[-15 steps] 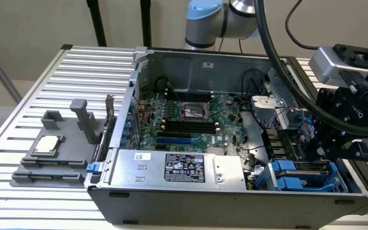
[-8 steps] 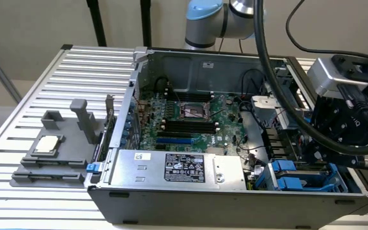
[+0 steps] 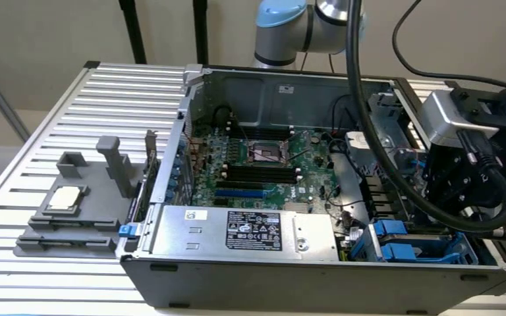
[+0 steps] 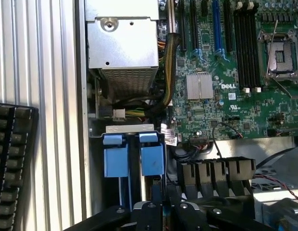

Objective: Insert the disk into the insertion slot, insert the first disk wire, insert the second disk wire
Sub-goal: 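Insert the second disk wire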

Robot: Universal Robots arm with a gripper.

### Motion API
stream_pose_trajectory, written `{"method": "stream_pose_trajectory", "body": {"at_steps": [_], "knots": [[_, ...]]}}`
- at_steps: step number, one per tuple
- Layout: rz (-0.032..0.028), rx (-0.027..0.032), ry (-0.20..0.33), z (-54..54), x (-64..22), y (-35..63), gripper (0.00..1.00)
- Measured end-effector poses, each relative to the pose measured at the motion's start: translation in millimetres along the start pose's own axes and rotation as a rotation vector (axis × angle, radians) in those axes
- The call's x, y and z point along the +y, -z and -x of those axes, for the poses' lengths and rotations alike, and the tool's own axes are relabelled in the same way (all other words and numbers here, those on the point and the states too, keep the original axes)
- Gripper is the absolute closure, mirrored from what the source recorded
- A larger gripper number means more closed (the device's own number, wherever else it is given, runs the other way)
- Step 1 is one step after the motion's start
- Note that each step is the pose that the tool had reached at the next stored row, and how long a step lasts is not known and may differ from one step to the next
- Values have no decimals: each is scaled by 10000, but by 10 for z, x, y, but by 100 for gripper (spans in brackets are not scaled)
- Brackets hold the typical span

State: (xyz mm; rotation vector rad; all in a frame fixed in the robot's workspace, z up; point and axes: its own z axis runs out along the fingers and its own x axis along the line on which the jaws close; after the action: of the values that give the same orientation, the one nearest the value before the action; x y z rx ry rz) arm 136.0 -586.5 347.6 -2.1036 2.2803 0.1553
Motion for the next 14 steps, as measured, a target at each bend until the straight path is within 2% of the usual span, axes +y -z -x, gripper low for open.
{"method": "stream_pose_trajectory", "body": {"at_steps": [2, 4, 14], "knots": [[-1, -57, 8, -1, -1, -8, 84], [-1, -75, 11, -3, -1, -13, 84], [-2, -62, 11, -16, -12, -22, 84]]}}
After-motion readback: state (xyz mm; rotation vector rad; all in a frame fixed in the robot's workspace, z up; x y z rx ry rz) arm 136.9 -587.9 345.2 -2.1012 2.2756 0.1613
